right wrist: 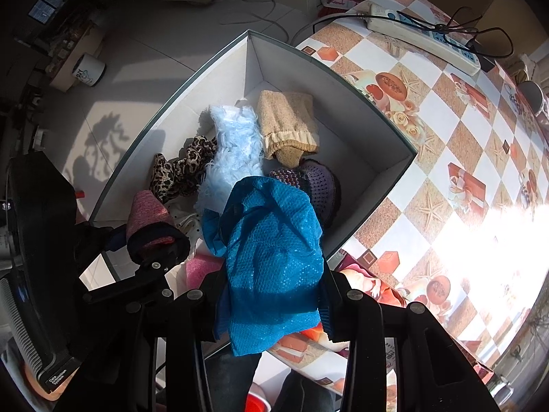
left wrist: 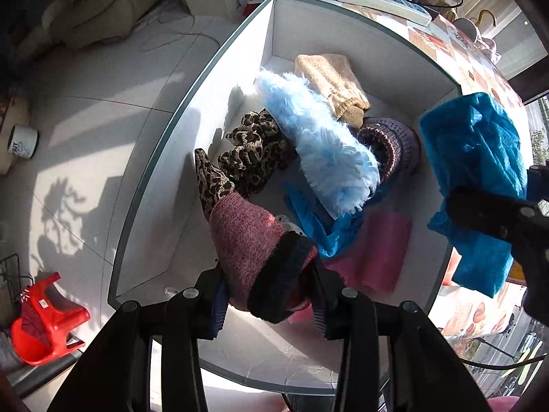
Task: Organize soft objects
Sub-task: 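Open both tools to drop the pink hat and blue bag into the box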
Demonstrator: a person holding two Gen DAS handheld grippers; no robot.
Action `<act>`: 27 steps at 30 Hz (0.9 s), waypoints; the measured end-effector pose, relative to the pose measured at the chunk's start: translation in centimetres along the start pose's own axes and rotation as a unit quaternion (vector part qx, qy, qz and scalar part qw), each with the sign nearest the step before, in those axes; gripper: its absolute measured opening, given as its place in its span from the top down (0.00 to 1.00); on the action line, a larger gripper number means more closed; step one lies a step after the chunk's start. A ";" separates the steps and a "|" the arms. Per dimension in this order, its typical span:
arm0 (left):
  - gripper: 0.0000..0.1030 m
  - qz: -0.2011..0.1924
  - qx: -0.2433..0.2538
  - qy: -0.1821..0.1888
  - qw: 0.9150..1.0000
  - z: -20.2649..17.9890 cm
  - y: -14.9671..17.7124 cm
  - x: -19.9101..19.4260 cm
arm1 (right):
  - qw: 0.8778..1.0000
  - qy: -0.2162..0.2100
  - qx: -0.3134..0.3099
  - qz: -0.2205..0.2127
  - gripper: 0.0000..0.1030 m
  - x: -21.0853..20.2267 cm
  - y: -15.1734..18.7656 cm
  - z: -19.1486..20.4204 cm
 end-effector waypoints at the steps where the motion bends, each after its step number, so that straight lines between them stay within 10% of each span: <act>1: 0.57 0.000 0.000 0.000 1.000 0.0 0.0 0.0 | 1.000 0.000 0.000 0.000 0.60 0.0 -0.1 0.0; 21: 0.56 -0.002 0.001 0.002 1.000 0.1 0.1 0.1 | 1.000 -0.006 0.002 -0.005 0.60 0.0 -0.3 0.1; 25: 0.19 -0.014 -0.007 -0.002 1.000 0.3 0.0 -0.3 | 1.000 -0.011 0.001 -0.009 0.52 -0.3 -0.4 0.3; 27: 0.19 -0.008 -0.008 -0.008 1.000 0.4 0.0 -0.3 | 1.000 -0.010 0.001 -0.009 0.52 -0.4 -0.5 0.4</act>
Point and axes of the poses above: each gripper's, at about its wrist camera, not at the fingertips, and x roughly the way its jaws point, z to its left, y to its underside, the point moved 2 cm from there along x, roughly the way its jaws point, and after that the axes turned 5 degrees about x, right-handed, at the moved point
